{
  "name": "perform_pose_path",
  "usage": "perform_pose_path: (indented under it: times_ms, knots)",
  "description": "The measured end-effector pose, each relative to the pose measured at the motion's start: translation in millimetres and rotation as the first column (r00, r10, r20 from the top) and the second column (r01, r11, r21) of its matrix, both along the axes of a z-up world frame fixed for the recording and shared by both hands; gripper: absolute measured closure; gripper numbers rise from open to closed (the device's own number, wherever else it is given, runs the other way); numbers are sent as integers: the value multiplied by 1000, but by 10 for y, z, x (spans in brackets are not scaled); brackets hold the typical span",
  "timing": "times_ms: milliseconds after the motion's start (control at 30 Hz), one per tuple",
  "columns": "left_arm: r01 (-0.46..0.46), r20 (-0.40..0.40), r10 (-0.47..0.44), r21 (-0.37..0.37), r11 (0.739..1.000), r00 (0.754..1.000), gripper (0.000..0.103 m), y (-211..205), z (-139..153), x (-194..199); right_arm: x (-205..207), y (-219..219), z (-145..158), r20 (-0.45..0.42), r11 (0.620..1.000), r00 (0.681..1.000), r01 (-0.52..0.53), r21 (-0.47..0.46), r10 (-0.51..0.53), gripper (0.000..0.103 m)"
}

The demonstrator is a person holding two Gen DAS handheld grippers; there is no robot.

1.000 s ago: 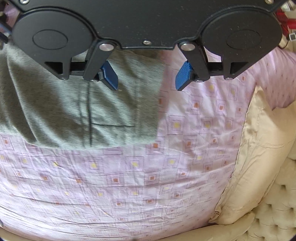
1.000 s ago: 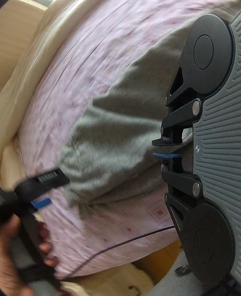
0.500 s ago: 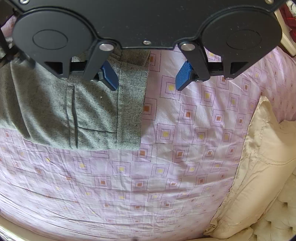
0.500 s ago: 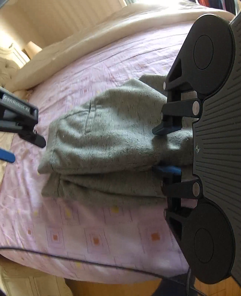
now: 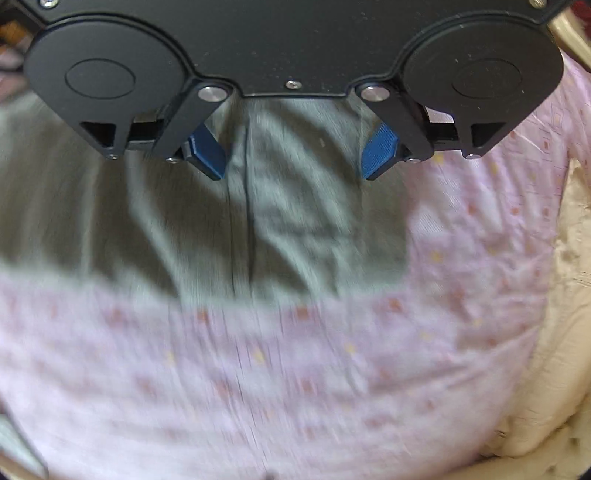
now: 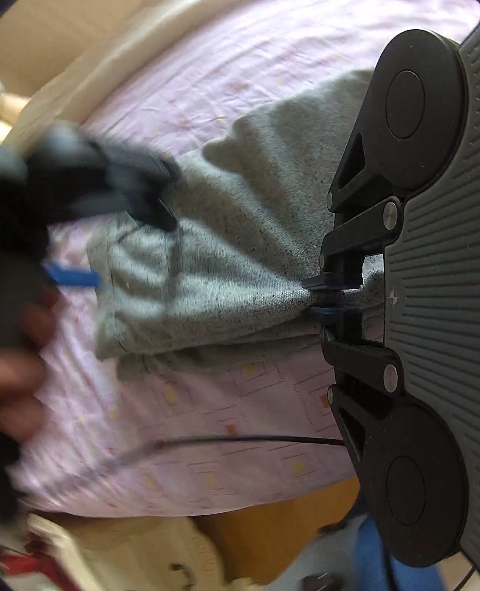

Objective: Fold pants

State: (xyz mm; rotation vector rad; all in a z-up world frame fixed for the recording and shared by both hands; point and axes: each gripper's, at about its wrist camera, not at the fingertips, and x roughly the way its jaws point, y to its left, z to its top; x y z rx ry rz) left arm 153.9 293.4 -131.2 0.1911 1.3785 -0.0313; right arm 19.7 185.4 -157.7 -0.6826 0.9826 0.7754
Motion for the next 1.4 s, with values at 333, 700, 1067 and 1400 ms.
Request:
perform_pose_path:
  times_ms: [333,700,1067,1400]
  knots:
    - [-189,-74,181,-121,975,981,0,460,-238,-167,443,-1000,620,-102,900,925,379,216,-365,95]
    - [-188,-23,188,-7,982,982,13,182,-20,-272,1657,-1504,121,-99,836,842,539,98,-531,95]
    - [-38,142,48,-75,996,989,25,-657,560,321,752,-1288,170,-38,967,970,241,76,-239,95]
    - [142,11,-142,-4,990,990,25,-1180,46,200,690,-1404,206,-74,963,968,247,105,-240,95]
